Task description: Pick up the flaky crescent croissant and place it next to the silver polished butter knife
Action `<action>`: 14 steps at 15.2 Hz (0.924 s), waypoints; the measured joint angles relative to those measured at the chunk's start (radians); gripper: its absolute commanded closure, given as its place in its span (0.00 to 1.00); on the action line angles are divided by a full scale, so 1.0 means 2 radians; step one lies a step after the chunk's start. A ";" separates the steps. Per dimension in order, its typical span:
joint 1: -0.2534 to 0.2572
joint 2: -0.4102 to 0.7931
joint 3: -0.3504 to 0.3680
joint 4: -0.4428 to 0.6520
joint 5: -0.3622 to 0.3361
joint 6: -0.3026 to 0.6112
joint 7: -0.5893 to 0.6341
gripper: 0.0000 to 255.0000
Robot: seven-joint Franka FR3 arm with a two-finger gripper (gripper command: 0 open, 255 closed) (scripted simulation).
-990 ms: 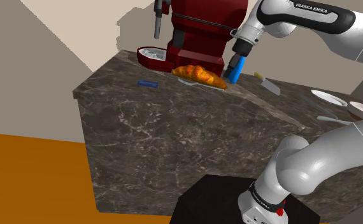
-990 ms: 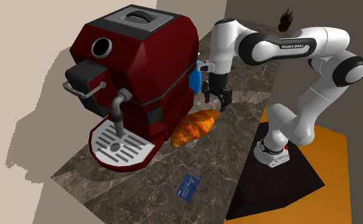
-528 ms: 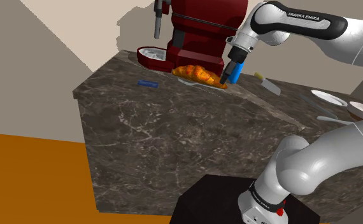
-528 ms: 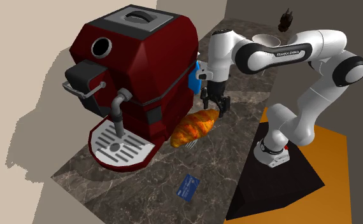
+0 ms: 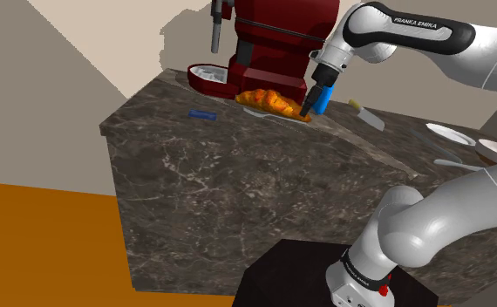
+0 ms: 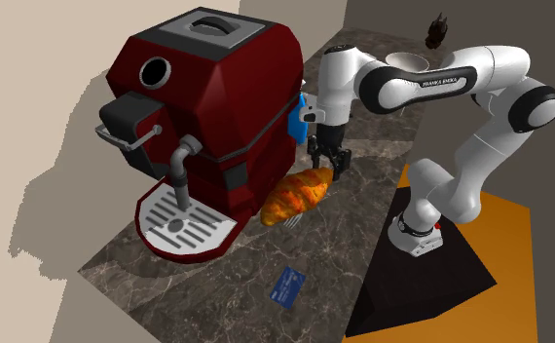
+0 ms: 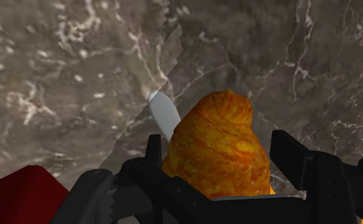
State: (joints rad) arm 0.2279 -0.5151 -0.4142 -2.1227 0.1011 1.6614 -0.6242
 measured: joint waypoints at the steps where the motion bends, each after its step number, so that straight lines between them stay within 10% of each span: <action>1: 0.000 0.000 0.000 0.000 0.000 0.000 0.000 1.00; 14: 0.003 0.008 0.001 0.037 0.002 -0.033 0.006 1.00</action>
State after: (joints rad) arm 0.2347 -0.4990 -0.4124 -2.0494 0.1060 1.5950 -0.6118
